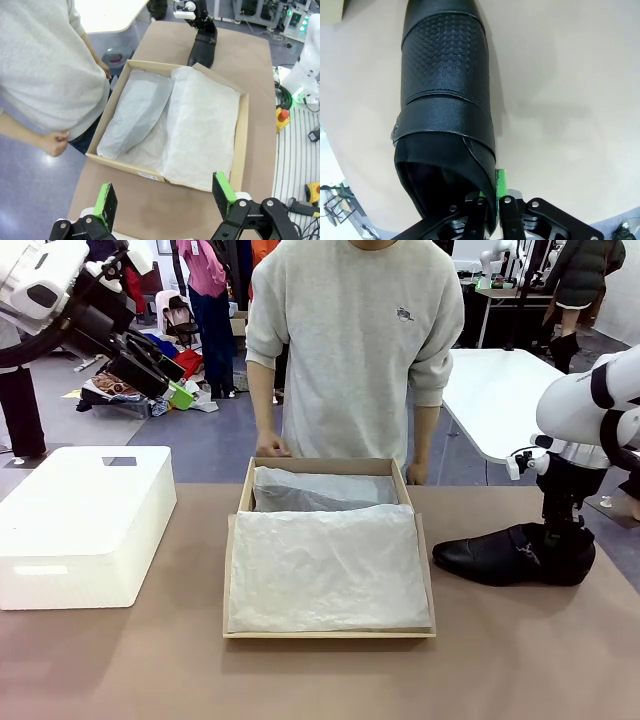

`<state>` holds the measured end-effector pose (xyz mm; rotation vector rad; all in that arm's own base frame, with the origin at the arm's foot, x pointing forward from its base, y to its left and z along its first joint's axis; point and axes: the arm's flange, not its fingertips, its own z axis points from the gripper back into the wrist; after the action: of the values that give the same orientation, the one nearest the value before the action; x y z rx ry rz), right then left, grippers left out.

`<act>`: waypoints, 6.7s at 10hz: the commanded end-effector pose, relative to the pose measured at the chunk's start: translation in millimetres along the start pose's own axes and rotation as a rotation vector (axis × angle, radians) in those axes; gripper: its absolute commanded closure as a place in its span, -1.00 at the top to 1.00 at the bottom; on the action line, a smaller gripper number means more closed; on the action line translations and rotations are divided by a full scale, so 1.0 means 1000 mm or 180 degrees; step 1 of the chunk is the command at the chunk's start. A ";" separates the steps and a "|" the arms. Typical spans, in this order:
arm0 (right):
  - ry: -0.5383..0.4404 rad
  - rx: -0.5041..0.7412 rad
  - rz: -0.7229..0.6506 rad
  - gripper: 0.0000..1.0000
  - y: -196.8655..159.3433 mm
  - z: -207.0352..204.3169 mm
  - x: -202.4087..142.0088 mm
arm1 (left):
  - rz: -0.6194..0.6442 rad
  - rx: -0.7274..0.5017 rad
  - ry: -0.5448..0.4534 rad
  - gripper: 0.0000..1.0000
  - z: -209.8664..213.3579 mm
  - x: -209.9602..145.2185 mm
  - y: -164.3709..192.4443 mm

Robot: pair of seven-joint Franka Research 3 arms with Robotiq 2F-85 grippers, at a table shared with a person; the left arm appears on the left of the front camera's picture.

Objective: Pack the shoes into the box.
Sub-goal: Place the other shoe of the Shoes into the Shoes Box.

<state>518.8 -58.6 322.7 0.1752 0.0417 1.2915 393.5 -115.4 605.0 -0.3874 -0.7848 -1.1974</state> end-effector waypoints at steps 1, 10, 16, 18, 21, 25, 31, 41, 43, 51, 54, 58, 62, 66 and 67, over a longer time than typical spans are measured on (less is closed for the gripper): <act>-0.0028 0.0026 -0.0090 -1.00 -0.004 0.004 0.003 | -0.0008 -0.0028 -0.0064 1.00 0.001 0.000 0.001; 0.0174 -0.0176 -0.1419 -1.00 -0.023 0.159 0.042 | -0.0008 -0.0028 -0.0064 1.00 0.001 0.000 0.001; -0.0050 -0.0374 -0.2066 -1.00 -0.007 0.196 0.080 | -0.0008 -0.0028 -0.0064 1.00 0.001 0.000 0.001; 0.0019 -0.0323 -0.2006 -1.00 -0.010 0.188 0.079 | -0.0008 -0.0028 -0.0064 1.00 0.001 0.000 0.001; 0.0019 -0.0323 -0.2006 -1.00 -0.010 0.188 0.079 | -0.0008 -0.0028 -0.0064 1.00 0.001 0.000 0.001; -0.0183 -0.0451 -0.2851 -1.00 0.000 0.214 0.103 | -0.0008 -0.0028 -0.0064 1.00 0.001 0.000 0.001; -0.0334 -0.0625 -0.4266 -1.00 0.050 0.240 0.167 | -0.0008 -0.0028 -0.0064 1.00 0.001 0.000 0.001; -0.0621 -0.0874 -0.5062 -1.00 0.095 0.211 0.265 | -0.0008 -0.0028 -0.0064 1.00 0.001 0.000 0.001; -0.0621 -0.0874 -0.5062 -1.00 0.095 0.211 0.265 | -0.0008 -0.0028 -0.0064 1.00 0.001 0.000 0.001; -0.0740 -0.0847 -0.5714 -1.00 0.119 0.209 0.306 | -0.0008 -0.0028 -0.0064 1.00 0.001 0.000 0.001; -0.0860 -0.1059 -0.6436 -1.00 0.143 0.218 0.344 | -0.0008 -0.0028 -0.0064 1.00 0.001 0.000 0.001; -0.0897 -0.0964 -0.7176 -1.00 0.161 0.201 0.393 | -0.0008 -0.0028 -0.0064 1.00 0.001 0.000 0.001; -0.1109 -0.0748 -0.7673 -1.00 0.177 0.170 0.421 | -0.0008 -0.0028 -0.0064 1.00 0.001 0.000 0.001; -0.0925 -0.0744 -0.7535 -1.00 0.177 0.164 0.420 | -0.0008 -0.0028 -0.0064 1.00 0.001 0.000 0.001; -0.0925 -0.0744 -0.7535 -1.00 0.177 0.164 0.420 | -0.0008 -0.0028 -0.0064 1.00 0.001 0.000 0.001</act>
<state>489.2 376.4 531.7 0.0065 -0.1247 -1.0905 393.6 -115.3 605.1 -0.3876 -0.7846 -1.1972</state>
